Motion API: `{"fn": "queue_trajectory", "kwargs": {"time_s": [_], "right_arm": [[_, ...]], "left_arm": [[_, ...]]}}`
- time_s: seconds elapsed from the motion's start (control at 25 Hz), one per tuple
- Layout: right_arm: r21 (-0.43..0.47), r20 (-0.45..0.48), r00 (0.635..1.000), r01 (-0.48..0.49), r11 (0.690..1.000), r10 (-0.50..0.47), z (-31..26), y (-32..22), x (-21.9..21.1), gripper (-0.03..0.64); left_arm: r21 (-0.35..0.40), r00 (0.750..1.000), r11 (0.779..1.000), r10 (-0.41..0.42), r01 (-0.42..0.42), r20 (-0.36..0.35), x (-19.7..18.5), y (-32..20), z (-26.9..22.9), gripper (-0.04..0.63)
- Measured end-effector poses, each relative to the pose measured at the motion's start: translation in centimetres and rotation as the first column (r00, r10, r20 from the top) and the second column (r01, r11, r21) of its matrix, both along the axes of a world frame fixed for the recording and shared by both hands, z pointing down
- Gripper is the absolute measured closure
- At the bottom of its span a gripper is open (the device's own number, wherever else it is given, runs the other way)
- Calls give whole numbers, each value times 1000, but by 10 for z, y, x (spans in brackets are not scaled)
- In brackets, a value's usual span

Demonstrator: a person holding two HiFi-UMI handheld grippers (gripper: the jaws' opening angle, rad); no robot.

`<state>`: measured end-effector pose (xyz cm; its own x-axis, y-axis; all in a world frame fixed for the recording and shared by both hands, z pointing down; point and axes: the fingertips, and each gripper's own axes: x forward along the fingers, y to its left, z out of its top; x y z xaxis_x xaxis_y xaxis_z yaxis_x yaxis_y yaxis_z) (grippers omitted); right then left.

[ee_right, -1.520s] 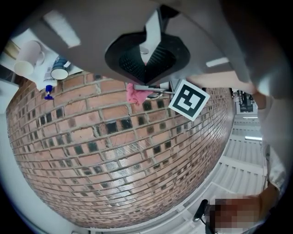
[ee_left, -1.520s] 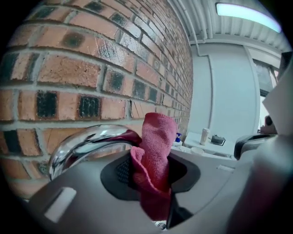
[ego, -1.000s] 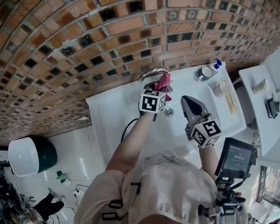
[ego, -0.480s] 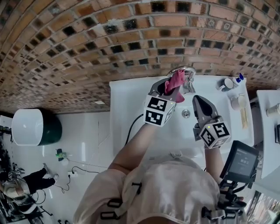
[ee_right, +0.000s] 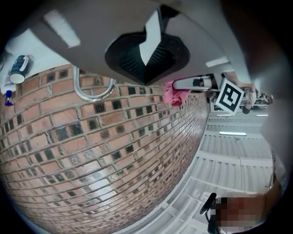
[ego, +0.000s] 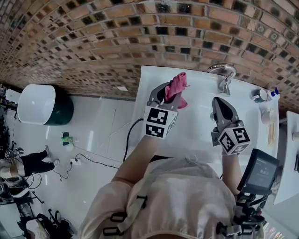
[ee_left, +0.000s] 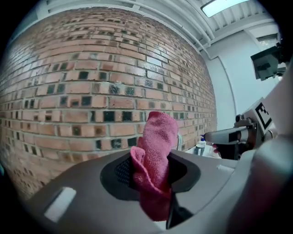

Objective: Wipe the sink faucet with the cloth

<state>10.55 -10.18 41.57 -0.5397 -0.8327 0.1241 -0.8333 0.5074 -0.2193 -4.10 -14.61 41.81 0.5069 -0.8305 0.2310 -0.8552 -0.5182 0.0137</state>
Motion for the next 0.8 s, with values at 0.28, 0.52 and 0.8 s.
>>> {"fn": "queue_trajectory", "kwargs": {"time_s": [0.28,0.52,0.8], "right_arm": [[-8,-14,1000,11,1000,-11,1,7,-30,627],[-35,-35,999,4,999,-6,12,16,-46,627],[-49,-73,997,1,999,-5,16,25,-61,627]], "left_arm": [[33,996,995,-92,91,21,-70,40,53,471],[-130,988,982,-128,139,87,-109,57,144,471],[-296,984,943,-113,151,141,-116,56,213,470]]}}
